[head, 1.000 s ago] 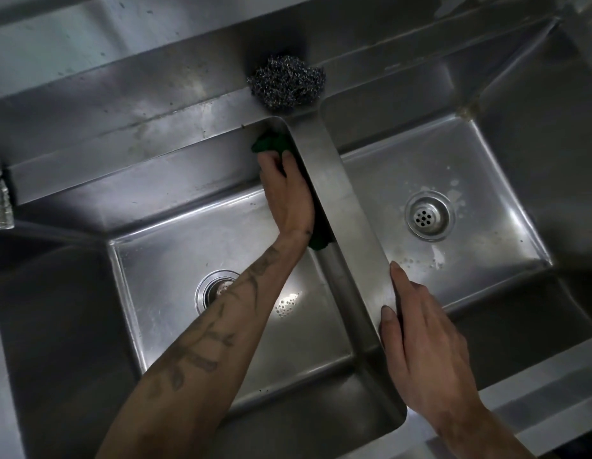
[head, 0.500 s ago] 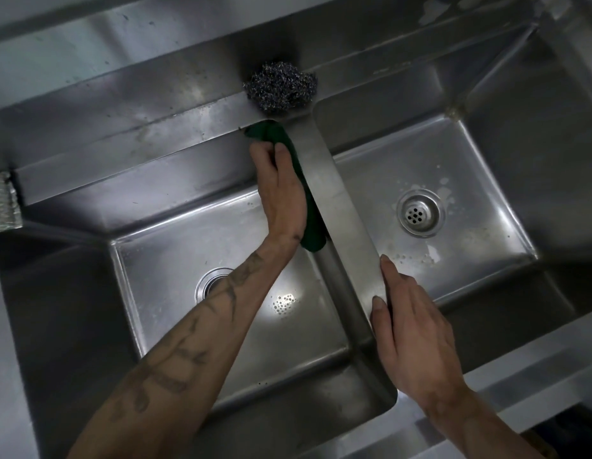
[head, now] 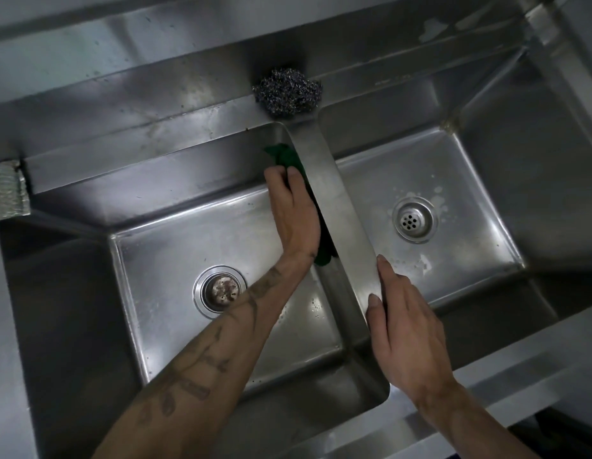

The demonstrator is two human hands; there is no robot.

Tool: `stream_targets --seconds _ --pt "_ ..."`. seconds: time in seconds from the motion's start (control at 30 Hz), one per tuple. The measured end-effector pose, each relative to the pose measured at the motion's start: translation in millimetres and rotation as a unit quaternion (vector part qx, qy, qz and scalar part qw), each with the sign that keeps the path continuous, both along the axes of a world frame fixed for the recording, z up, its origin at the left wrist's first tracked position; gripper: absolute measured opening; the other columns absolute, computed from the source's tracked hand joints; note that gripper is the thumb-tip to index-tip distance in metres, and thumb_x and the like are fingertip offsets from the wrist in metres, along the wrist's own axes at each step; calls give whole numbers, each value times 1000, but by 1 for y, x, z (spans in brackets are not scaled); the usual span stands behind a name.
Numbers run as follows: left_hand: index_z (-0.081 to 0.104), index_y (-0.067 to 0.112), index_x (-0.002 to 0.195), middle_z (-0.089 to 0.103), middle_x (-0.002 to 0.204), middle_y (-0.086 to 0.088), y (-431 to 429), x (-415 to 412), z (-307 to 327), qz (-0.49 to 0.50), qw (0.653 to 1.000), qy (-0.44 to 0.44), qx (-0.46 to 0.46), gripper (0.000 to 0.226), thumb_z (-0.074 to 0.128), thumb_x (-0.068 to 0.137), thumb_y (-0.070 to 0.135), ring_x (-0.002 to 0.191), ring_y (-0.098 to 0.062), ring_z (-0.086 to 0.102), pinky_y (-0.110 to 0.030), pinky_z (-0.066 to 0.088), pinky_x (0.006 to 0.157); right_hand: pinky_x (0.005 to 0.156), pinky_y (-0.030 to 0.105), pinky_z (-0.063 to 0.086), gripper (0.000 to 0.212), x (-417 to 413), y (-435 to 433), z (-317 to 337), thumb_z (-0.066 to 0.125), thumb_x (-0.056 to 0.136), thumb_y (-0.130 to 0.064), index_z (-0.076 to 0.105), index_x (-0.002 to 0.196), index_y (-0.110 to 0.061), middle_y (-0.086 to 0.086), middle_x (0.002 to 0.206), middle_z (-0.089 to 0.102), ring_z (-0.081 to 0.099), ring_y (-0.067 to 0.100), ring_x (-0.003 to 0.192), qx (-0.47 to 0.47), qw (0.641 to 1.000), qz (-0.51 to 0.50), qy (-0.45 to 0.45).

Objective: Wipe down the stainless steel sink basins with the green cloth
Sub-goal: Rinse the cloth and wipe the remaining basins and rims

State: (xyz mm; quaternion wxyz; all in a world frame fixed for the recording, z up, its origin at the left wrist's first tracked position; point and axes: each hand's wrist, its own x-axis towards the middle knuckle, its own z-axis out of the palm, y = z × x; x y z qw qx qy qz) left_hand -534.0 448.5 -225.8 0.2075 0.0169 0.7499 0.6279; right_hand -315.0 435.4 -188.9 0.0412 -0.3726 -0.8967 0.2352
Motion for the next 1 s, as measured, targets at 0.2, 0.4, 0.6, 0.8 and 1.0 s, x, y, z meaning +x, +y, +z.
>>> stream_targets --seconds 0.2,0.4,0.6,0.8,1.0 --pt "40 43 94 55 94 -7 -15 32 30 6 1000 26 -12 18 37 112 42 86 -21 52 -37 39 72 79 45 60 54 2 1 -1 33 107 -35 35 155 -13 4 115 65 63 19 93 6 1000 12 18" --pt "45 28 105 55 77 1 -30 54 57 3 999 3 -51 16 41 114 41 63 -8 49 -28 37 57 86 43 60 53 5 2 -6 37 109 -37 35 157 -15 7 131 63 65 19 108 -25 999 16 36" --pt "47 31 100 58 76 24 -39 90 97 10 998 -2 -61 17 42 114 38 65 -1 51 -23 41 60 104 23 45 32 -6 21 24 38 107 -41 50 137 -43 -23 130 53 55 3 122 -214 958 -91 168" --pt "49 27 101 57 76 28 -9 114 128 1 999 -26 -29 19 40 115 36 70 2 52 -21 45 65 89 40 56 42 -39 62 67 41 108 -52 70 107 -21 3 100 74 70 19 94 -519 814 -168 199" --pt "46 35 104 65 100 9 20 130 138 7 999 -20 -31 9 45 113 37 86 -1 66 -21 55 74 74 18 51 23 -25 87 84 47 108 -39 61 119 -23 -6 101 71 69 1 86 -418 876 -131 202"
